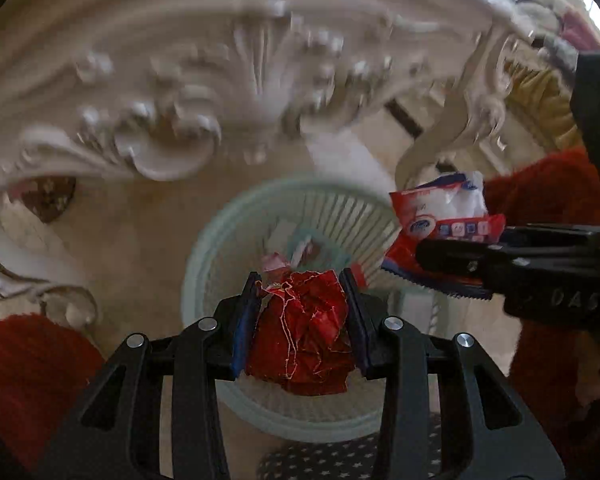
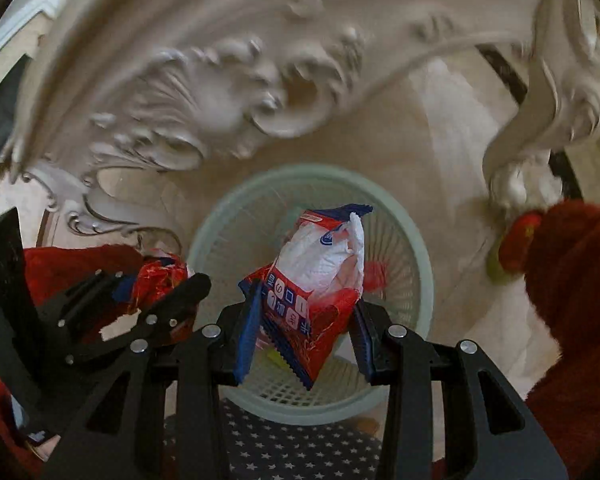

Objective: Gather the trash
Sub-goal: 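Carry red wrapper and snack bag to the wastebasket and release both, then grasp the black barcode box with the left tool while the right tool grasps the red tube packet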

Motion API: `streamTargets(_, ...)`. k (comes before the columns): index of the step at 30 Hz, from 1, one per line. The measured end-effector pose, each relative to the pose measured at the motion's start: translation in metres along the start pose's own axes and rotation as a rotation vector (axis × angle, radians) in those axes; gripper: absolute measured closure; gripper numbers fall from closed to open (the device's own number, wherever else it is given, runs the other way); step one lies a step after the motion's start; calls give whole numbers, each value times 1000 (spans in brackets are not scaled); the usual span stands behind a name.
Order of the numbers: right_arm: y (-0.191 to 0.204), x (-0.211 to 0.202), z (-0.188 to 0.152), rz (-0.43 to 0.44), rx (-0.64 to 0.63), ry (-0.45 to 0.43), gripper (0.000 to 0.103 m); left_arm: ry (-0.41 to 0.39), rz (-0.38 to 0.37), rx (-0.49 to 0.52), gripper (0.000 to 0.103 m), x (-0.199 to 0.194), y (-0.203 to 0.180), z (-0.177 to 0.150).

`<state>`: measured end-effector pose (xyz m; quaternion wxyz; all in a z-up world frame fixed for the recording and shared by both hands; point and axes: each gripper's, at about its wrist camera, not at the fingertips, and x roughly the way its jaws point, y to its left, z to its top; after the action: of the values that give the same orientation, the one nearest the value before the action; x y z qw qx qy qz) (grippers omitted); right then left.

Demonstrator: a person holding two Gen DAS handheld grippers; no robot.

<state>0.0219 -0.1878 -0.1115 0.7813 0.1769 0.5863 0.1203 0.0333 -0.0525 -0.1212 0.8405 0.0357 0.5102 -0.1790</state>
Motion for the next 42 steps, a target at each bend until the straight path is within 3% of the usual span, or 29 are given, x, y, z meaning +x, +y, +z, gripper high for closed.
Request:
streamTargets(7,-6,16,-5,-28,4,47,64,50,-4,10,63,16,-3,-2)
streamTargets(9,-7,18,-8,-39,0,54,63,71,-22,6,55,20,-4,-3)
streamTargets(11,-6,18,-9,-55,-5,58,59,84,-25,-3,39,22,-4,-3)
streamTargets(13,-6,17,-10,-70,-5,50,39,84,-11,-6,34,22,-3,-2)
streamTargets(15,-6,16,-10,-74,-1,43,32,87,4,-11,30,22,-1,-2)
streamTargets(22,-7,16,-11,-82,6,47,31,109,28,-21,28,22,4,-3)
streamTargets(26,-3,-9,-14,-12,-15,21,31,59,16,6,28,-5,1,1)
streamTargets(29,11,-52,-11,91,-94,-27,31,-12,-74,-22,28,-49,5,14)
streamTargets(32,28,-114,7,172,-212,-147,31,-98,-138,-20,28,-103,11,47)
streamTargets(34,36,-159,31,196,-300,-275,31,-167,-159,9,26,-136,15,76)
streamTargets(35,38,-175,45,180,-330,-333,31,-201,-150,37,20,-150,17,96)
streamTargets(37,39,-198,87,103,-383,-461,19,-247,-100,79,18,-166,26,134)
streamTargets(38,38,-203,110,51,-399,-511,19,-272,-54,94,18,-169,34,163)
streamTargets(40,38,-200,156,-27,-425,-558,19,-303,36,113,18,-167,49,220)
streamTargets(42,39,-186,214,-96,-450,-577,19,-320,58,123,18,-158,62,270)
